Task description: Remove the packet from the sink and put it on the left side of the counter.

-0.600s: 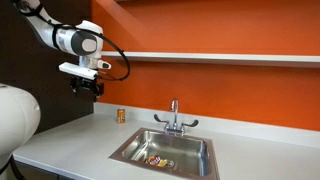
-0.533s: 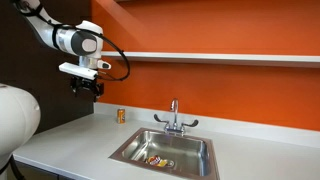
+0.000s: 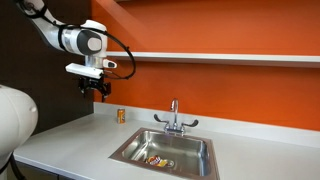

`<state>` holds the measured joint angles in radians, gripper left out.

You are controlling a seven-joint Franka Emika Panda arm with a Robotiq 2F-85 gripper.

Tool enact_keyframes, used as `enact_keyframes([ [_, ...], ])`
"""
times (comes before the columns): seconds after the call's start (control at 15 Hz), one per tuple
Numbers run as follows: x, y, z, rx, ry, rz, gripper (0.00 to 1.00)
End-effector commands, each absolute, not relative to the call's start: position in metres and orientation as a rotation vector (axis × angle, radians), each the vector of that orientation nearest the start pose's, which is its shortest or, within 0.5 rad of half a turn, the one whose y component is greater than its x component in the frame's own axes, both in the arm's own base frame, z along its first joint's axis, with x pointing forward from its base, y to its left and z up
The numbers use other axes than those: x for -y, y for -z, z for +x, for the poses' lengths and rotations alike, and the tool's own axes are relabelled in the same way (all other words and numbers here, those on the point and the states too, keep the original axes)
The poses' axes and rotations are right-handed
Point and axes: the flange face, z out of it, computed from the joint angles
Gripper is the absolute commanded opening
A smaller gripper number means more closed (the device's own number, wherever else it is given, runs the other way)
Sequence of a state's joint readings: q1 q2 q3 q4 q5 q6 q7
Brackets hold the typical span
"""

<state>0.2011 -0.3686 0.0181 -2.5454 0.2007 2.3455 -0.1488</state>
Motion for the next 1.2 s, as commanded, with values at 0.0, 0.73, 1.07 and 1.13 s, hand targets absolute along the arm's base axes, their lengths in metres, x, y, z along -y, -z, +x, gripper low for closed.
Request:
enact_keyframes([
  [0.0,-0.071,-0.428,0.418,0.223,0.298,-3.033,1.0],
  [0.73,0.014,-0.426,0.404,-0.212,0.301,-3.112,1.0],
  [1.07,0.044,-0.395,0.397,-0.361,0.182,-3.092,1.0],
  [1.13,0.049,-0.389,0.396,-0.385,0.167,-3.091,1.0],
])
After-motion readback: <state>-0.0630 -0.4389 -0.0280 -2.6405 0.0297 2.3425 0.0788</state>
